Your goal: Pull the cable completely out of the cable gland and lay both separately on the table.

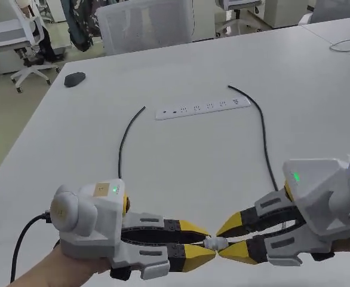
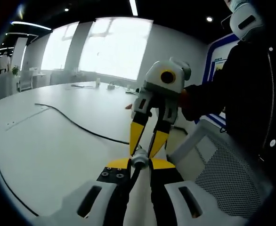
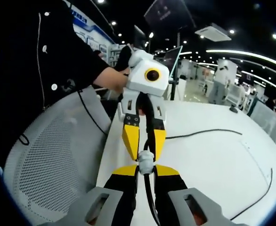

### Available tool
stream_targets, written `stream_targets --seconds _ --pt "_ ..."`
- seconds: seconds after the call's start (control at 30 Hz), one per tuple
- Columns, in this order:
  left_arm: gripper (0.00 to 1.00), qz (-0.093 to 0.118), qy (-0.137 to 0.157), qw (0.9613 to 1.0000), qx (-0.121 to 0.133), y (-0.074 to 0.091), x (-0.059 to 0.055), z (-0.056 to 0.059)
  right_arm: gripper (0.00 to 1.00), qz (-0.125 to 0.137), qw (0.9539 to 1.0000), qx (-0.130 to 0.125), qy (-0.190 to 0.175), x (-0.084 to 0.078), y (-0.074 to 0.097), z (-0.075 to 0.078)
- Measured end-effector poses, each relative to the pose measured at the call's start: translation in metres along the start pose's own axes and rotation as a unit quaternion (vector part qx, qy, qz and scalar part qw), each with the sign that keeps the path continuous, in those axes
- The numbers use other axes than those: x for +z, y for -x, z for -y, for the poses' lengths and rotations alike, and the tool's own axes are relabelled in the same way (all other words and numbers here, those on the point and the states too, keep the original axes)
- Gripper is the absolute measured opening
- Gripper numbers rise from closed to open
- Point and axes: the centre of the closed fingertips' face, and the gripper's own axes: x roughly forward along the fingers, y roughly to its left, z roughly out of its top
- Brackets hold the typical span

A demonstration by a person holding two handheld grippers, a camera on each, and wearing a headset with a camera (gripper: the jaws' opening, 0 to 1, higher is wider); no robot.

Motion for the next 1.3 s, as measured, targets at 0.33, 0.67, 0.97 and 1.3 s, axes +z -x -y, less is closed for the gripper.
stream_targets --seconds 0.33,0.67,0.97,1.3 --pt "0.15 -0.005 -0.02 0.9998 0.006 0.001 0.001 0.0 0.13 -0.027 0.9996 -0.007 -0.004 -0.012 0.0 0.002" --pt "0.15 -0.019 -0.026 0.9995 0.004 -0.001 -0.005 0.0 0.0 -0.054 0.9985 -0.011 0.002 -0.027 0.001 -0.001" --pt "0.15 -0.027 -0.031 0.9991 0.011 0.0 -0.01 -0.002 0.0 -0.066 0.9974 -0.023 -0.021 -0.04 0.01 0.001" --pt "0.15 -0.026 -0.03 0.999 0.022 0.006 -0.009 -0.007 0.0 -0.091 0.9901 -0.073 -0.079 -0.079 0.044 0.013"
